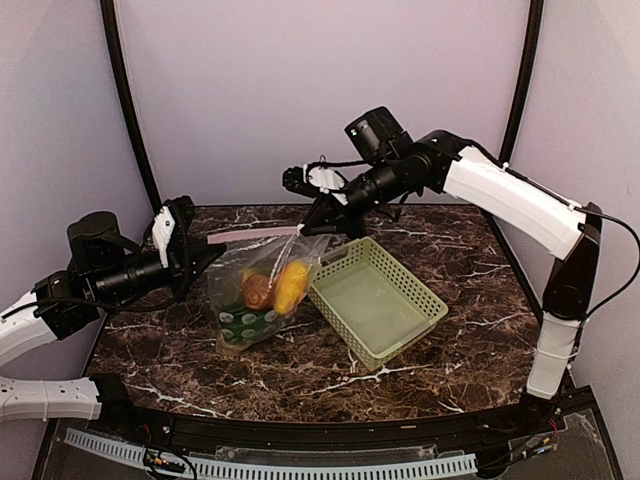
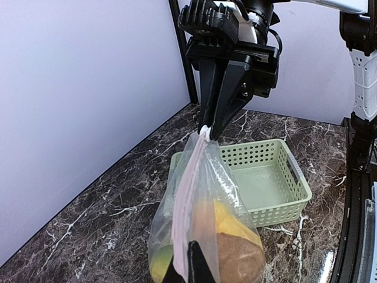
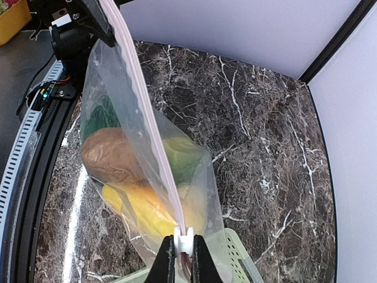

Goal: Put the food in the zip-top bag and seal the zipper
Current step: Zip the zipper on the zipper food storage bag, then place the zipper food storage bag at the center of the board.

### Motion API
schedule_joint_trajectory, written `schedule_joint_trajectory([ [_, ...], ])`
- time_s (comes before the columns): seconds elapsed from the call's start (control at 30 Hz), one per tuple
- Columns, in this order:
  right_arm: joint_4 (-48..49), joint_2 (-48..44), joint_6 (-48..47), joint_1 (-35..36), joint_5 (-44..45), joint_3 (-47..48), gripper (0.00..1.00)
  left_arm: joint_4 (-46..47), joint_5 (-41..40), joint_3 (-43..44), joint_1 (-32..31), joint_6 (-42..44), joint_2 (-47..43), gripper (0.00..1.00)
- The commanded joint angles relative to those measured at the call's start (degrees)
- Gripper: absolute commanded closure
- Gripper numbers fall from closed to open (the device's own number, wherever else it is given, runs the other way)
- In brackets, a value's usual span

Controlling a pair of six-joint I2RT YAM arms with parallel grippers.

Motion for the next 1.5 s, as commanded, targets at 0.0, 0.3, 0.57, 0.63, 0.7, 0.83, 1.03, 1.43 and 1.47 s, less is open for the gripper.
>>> schedule_joint_trajectory([
  [0.0, -3.4, -4.0, -1.3, -4.5, 7.2, -1.5, 1.00, -0.6, -2.2, -0.3, 0.0, 1.3, -2.2, 0.99],
  [0.3, -5.9, -5.8, -3.4, -5.7, 9.9, -3.0, 0.99, -0.6, -2.8, -0.3, 0.0, 2.0, -2.7, 0.99],
  [0.57, -7.6, -7.6, -4.2, -6.8, 11.6, -6.5, 0.98, -0.5, -3.3, -0.9, 0.0, 2.3, -3.5, 0.99],
  [0.63, -7.6, -8.3, -4.5, -7.1, 11.9, -7.7, 0.98, -0.4, -3.4, -1.0, 0.0, 2.4, -3.5, 0.99],
  [0.7, -7.7, -8.9, -4.9, -7.2, 12.4, -8.9, 0.98, -0.3, -3.4, -1.2, 0.0, 2.4, -3.5, 0.99],
  [0.83, -8.1, -9.6, -5.0, -7.9, 13.2, -9.7, 0.97, -0.2, -3.4, -1.2, 0.0, 2.4, -3.3, 0.99],
  [1.03, -8.2, -9.3, -4.9, -8.3, 12.5, -9.1, 0.95, 0.3, -3.2, -1.2, 0.0, 2.6, -1.9, 0.99],
  [1.43, -5.4, 2.7, -4.2, -8.2, 11.9, 8.9, 0.95, 7.2, -16.4, 5.5, 4.7, 7.9, 9.6, 0.99],
  [1.47, -6.1, 4.6, -3.8, -8.3, 11.0, 12.3, 0.94, 7.7, -16.3, 6.3, 6.0, 8.1, 9.9, 0.99],
])
